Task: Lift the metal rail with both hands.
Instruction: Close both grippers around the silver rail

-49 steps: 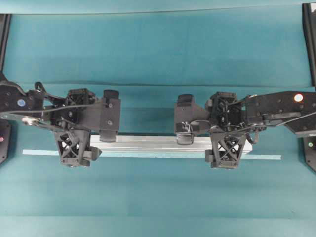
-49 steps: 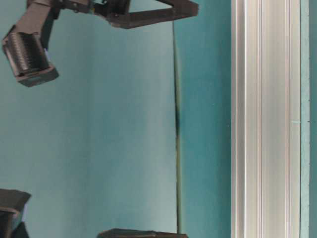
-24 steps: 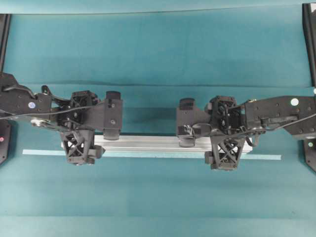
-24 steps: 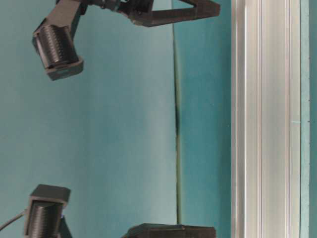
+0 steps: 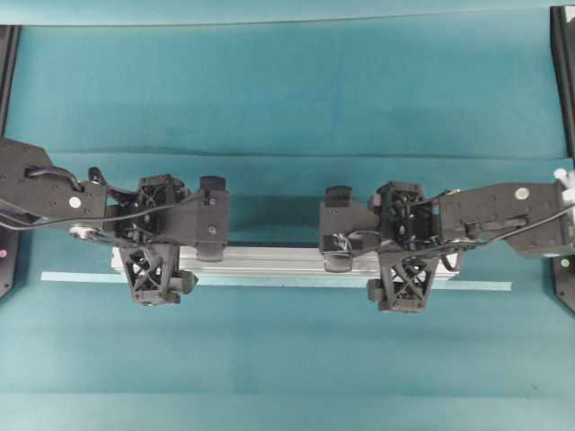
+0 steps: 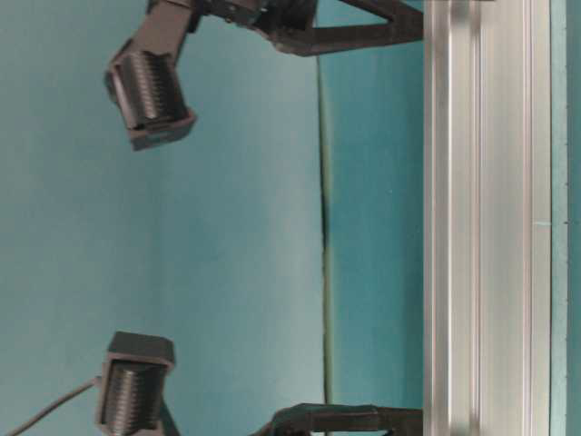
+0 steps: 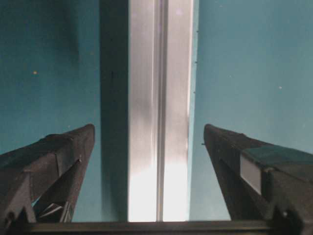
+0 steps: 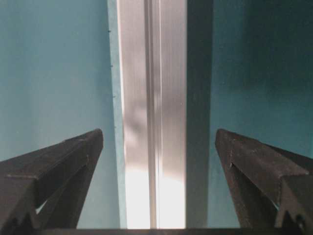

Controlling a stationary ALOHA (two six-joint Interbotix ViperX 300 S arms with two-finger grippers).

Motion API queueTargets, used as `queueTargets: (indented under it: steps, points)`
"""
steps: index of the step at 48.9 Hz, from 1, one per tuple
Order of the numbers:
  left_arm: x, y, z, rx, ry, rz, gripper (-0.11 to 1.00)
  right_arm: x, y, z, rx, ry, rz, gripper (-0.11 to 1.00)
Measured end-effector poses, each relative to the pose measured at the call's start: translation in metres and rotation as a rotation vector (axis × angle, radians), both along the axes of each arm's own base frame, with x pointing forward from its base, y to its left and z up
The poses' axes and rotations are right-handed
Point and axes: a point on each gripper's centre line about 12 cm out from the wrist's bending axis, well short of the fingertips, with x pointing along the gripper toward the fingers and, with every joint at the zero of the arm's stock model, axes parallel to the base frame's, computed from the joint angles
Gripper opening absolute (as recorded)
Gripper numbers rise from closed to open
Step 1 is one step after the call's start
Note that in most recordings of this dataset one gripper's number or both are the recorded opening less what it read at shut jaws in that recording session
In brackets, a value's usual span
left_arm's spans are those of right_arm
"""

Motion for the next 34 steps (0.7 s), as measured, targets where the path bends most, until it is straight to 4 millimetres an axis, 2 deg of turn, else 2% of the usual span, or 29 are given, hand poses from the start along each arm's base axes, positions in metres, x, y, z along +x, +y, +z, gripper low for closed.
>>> queueTargets:
  steps: [15, 34]
  points:
    - [-0.009, 0.000, -0.024, -0.004, 0.006, 0.002, 0.99, -0.003, 0.000, -0.028, 0.002, -0.005, -0.001, 0.96]
    - [-0.008, 0.000, -0.026, -0.004, -0.005, 0.002, 0.98, -0.004, 0.000, -0.030, 0.001, 0.005, -0.001, 0.96]
